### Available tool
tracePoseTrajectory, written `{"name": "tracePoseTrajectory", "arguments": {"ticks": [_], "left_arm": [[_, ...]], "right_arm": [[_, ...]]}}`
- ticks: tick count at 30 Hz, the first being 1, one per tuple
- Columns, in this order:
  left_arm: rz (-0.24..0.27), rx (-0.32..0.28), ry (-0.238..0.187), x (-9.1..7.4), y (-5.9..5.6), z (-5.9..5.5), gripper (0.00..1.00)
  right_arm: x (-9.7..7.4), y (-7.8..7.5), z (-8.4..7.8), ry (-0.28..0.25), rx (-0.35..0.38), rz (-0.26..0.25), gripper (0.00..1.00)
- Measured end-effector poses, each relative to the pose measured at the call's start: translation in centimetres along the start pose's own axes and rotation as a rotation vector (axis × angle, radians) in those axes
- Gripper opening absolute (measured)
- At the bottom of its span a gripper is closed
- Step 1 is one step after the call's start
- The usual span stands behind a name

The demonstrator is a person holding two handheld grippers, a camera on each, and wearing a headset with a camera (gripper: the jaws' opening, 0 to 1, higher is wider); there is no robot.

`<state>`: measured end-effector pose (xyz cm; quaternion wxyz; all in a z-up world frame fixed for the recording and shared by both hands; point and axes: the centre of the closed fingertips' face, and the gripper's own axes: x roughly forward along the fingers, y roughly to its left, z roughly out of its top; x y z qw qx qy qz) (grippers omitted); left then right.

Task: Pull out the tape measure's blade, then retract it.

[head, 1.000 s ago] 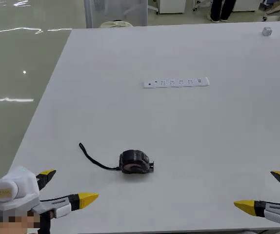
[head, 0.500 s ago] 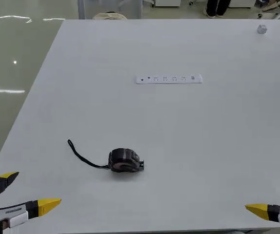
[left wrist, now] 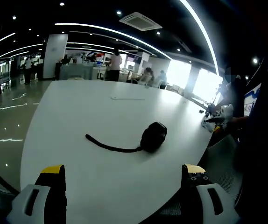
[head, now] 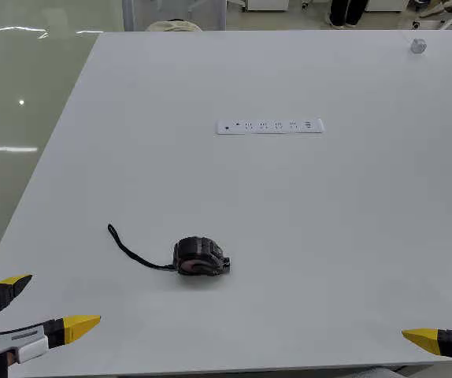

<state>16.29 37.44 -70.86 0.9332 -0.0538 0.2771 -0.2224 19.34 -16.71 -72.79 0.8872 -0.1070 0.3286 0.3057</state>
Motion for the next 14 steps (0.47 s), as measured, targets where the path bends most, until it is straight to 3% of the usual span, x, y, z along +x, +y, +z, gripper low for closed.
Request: {"name": "tracePoseTrajectory", "arguments": {"ticks": [7, 14], "left_arm": [[0.002, -0.008, 0.009, -0.09, -0.10, -0.50, 1.00], [0.002, -0.012, 0.006, -0.21, 0.04, -0.39, 1.00]], "right_arm": [[0.14, 0.88, -0.70, 0.003, 0.009, 0.012, 1.00], [0.13, 0.59, -0.70, 0.003, 0.010, 0.008, 1.00]]}}
